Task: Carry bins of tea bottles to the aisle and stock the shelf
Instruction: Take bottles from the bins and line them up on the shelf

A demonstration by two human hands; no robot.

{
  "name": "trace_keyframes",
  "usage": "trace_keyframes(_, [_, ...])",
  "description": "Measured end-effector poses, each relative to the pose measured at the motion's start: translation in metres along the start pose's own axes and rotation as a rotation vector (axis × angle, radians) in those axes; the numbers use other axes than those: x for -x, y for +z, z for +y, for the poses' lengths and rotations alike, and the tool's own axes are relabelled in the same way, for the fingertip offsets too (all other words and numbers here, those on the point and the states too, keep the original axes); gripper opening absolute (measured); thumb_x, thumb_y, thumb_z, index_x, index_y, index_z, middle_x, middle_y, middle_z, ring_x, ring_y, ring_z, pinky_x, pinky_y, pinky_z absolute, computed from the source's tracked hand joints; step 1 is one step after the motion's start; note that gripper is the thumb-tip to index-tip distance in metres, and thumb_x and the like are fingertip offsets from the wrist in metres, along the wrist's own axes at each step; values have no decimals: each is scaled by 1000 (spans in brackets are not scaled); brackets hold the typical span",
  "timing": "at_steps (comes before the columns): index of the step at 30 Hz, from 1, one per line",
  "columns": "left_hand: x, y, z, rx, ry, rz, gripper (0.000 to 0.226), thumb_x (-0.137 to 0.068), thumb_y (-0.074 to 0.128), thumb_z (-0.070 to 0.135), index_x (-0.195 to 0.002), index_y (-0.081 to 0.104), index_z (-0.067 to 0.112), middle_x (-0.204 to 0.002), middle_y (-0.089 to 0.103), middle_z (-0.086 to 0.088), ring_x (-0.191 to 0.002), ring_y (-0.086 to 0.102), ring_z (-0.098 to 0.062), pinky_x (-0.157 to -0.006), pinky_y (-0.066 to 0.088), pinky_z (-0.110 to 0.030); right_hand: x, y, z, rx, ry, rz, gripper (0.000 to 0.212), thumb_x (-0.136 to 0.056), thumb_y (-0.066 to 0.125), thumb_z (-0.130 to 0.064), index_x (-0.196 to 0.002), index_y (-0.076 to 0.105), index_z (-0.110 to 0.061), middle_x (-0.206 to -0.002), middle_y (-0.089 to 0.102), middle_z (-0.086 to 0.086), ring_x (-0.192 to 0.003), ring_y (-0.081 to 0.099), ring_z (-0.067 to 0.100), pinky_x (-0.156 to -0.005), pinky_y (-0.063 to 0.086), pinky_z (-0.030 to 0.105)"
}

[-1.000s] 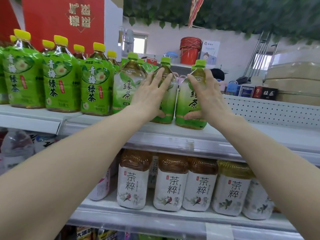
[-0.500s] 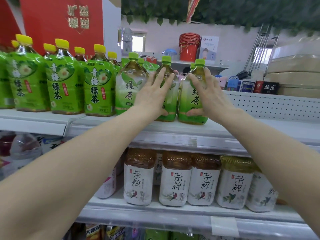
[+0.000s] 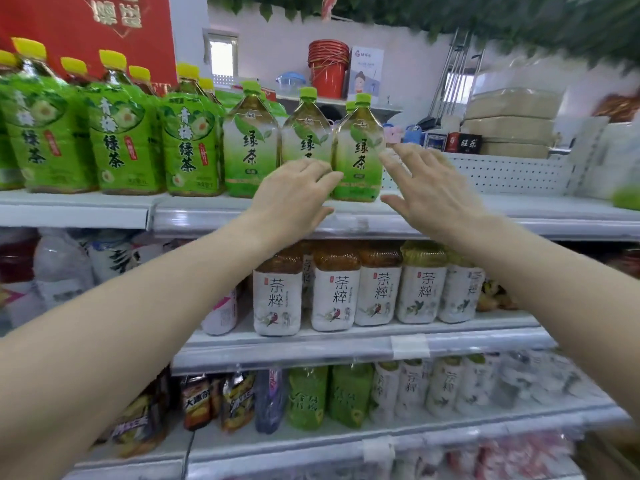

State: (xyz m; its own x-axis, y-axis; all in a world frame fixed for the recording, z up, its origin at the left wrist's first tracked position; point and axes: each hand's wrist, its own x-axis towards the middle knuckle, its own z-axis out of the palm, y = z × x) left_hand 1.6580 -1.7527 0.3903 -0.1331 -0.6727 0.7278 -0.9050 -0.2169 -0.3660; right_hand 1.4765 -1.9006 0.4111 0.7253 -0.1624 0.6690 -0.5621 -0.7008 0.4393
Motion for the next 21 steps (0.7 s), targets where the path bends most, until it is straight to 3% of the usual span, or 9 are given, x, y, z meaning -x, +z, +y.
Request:
trace_keyframes(4, [32,-8,28,48,107,48,53,-76,83,25,-122,64,7,-117,67,-16,-108,64,-37,-92,54,-47,58,-21,-15,50,15,-41,65,-95,57,-40,-147,39,-6,-142,48,23,-127,47,41,-108,35,50])
trace_keyframes(10, [83,-4,85,143,171,32,53,-77,80,28,-123,62,7,-116,67,-15,-103,64,-38,-87,52,-47,157,-22,-37,50,42,-114,62,-94,58,-37,-142,43,0,-131,54,25,-115,54,45,-100,43,53])
trace_keyframes(16, [135,28,152,271,191,-107,51,-86,72,32,-128,57,8,-124,63,-16,-111,60,-37,-92,50,-48,265,14,-50,-19,45,-235,57,-96,55,-36,-140,45,-1,-127,56,23,-111,56,43,-94,44,51])
trace_keyframes(21, [171,80,214,360,193,-243,49,-88,68,30,-129,55,6,-123,61,-20,-104,59,-41,-84,47,-48,347,61,-50,-117,63,-350,55,-96,45,-38,-136,47,-1,-119,58,22,-102,57,43,-84,44,50])
